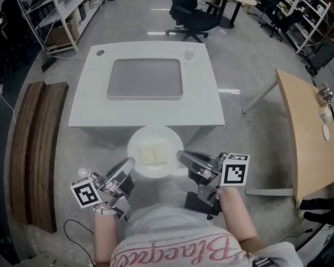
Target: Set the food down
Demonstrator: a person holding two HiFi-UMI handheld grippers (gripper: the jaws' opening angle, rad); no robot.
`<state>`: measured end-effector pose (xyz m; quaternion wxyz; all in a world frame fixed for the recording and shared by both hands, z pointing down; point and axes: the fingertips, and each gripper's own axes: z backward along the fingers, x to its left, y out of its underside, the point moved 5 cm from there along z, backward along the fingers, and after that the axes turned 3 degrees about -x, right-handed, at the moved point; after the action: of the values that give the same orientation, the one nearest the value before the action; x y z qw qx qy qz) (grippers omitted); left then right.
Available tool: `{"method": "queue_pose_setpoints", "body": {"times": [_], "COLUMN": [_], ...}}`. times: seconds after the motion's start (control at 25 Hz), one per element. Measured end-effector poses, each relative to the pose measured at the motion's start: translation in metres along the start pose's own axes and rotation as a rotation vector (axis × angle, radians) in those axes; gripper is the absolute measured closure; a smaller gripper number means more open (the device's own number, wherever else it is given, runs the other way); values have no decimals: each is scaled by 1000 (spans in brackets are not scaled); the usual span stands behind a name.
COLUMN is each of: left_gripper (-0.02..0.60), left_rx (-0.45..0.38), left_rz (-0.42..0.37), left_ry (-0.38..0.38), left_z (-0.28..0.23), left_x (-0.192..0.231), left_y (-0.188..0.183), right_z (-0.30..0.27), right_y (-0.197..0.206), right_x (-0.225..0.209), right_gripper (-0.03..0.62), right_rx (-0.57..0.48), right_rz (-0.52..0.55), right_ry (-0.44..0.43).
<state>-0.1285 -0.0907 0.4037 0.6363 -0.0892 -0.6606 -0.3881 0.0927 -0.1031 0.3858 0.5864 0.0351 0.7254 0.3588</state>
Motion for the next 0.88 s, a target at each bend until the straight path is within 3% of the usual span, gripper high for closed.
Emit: {"method": "queue_pose_setpoints", "body": {"times": [0.28, 0.52, 0.88], "left_gripper": [571, 571, 569], "left_rx": [-14, -26, -72], "left_rz": [36, 18, 59], "left_ry": [-27, -73, -130], "left_z": [-59, -98, -105], "left_x": [21, 53, 69], "left_y": [-36, -84, -97], "right_z": [-20, -60, -79], "right_y": [-61, -108, -115], "right_x": [-42, -79, -98], "right_gripper": [577, 572, 572], "right_rx": [13, 43, 34], "right_rz": [-14, 13, -62], "right_ry": [-2, 26, 16]}}
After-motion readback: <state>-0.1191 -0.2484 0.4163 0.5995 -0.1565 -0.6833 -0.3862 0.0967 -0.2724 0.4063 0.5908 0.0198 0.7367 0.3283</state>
